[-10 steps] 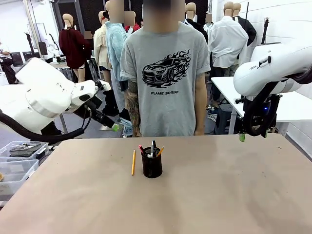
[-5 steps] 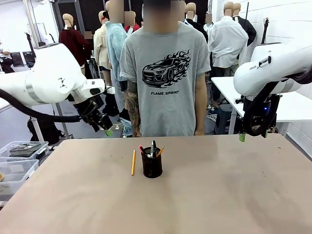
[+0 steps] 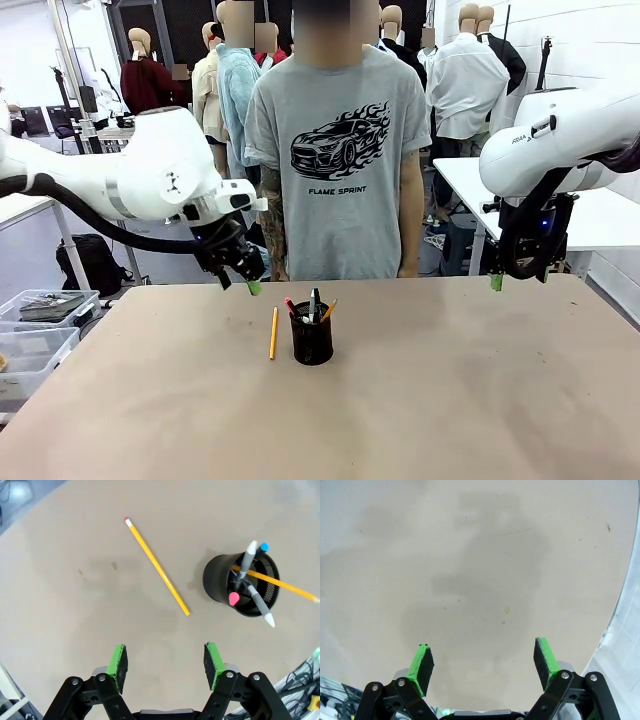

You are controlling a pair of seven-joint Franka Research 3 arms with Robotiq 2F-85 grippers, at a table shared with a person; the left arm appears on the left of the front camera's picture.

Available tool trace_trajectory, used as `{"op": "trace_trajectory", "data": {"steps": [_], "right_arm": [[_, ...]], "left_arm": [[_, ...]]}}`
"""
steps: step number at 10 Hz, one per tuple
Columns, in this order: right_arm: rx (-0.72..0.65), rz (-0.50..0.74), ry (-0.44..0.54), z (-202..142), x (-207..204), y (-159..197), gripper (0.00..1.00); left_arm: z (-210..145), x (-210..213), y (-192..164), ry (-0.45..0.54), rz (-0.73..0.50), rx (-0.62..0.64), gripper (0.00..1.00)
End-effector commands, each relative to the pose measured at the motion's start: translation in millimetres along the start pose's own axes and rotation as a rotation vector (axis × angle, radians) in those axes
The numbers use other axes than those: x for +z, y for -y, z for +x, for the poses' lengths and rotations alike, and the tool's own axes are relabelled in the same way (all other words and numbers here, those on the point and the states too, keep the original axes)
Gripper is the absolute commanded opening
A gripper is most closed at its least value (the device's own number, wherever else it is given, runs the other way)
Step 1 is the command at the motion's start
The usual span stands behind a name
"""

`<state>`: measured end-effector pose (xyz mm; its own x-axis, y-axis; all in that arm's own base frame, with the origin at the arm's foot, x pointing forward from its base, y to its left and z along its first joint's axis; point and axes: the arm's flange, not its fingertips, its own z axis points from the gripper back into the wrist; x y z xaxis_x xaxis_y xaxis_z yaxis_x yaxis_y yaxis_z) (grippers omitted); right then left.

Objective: Place the pens into the pen holder.
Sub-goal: Pick up a writing instrument from the table and place it into the Pen holder.

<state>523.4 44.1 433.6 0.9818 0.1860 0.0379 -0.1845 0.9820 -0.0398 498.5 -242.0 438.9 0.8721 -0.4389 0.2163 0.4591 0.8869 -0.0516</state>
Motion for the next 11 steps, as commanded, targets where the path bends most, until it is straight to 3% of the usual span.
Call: {"op": "trace_trajectory", "data": {"steps": [1, 3, 8, 11], "right_arm": [[0.000, 0.000, -0.006, -0.1, -0.4, 0.0, 1.00], [0.000, 0.000, -0.006, -0.1, -0.4, 0.0, 1.00], [0.000, 0.000, -0.006, -0.1, -0.4, 0.0, 1.00], [0.000, 0.000, -0.006, -0.1, -0.4, 0.0, 1.00]], "left_arm": [[2.1, -24.4, 17.3, -0.016, 0.030, 0.035, 0.80], [2.7, -44.6, 28.7, -0.042, 0.029, 0.056, 0.80], [3.8, -78.6, 16.7, -0.018, 0.051, 0.167, 0.80], [1.8, -91.7, 19.4, -0.048, 0.066, 0.167, 0.80]]}}
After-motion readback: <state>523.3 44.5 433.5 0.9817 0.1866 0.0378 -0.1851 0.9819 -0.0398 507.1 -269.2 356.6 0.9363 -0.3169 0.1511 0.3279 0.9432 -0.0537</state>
